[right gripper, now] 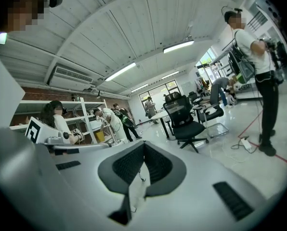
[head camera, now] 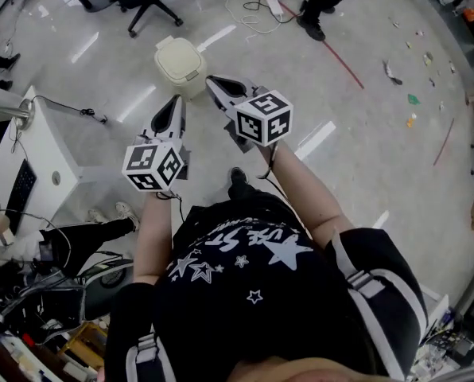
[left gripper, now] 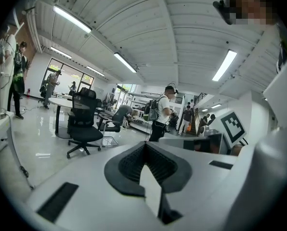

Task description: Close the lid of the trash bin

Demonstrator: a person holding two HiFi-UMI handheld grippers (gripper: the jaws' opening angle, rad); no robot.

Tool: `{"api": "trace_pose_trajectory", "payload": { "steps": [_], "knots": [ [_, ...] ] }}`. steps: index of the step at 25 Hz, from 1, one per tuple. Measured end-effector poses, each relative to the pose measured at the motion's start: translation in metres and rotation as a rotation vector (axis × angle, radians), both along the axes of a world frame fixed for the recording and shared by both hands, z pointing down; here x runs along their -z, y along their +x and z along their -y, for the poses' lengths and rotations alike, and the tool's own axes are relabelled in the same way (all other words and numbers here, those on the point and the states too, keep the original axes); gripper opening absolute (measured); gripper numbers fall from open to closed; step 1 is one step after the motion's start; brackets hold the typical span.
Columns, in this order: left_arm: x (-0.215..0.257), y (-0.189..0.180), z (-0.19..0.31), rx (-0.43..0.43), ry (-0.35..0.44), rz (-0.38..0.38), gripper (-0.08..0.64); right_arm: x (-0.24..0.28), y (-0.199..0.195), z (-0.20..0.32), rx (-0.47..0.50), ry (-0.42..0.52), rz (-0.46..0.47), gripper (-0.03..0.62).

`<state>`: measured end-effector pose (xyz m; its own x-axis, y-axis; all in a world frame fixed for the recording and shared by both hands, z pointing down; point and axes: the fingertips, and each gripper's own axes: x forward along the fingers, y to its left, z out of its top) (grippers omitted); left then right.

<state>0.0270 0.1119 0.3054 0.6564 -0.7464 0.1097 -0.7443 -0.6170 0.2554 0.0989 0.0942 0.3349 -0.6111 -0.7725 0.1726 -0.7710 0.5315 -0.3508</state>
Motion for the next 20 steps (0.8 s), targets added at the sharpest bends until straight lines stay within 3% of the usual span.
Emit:
{"api": "trace_pose_trajectory", "payload": {
  "steps": [5, 10, 20],
  "knots": [
    [-0.017, -0.039, -0.044, 0.019, 0.006, 0.007, 0.011, -0.007, -0.038, -0.040, -0.003, 0.020, -0.016, 0.008],
    [-0.002, -0.079, -0.051, 0.030, 0.012, -0.010, 0.011, 0.007, -0.070, -0.053, -0.014, 0.020, -0.039, 0.008],
    [0.021, -0.108, -0.076, 0.017, 0.080, 0.006, 0.011, 0.022, -0.095, -0.080, -0.051, 0.044, -0.073, 0.008]
  ]
}}
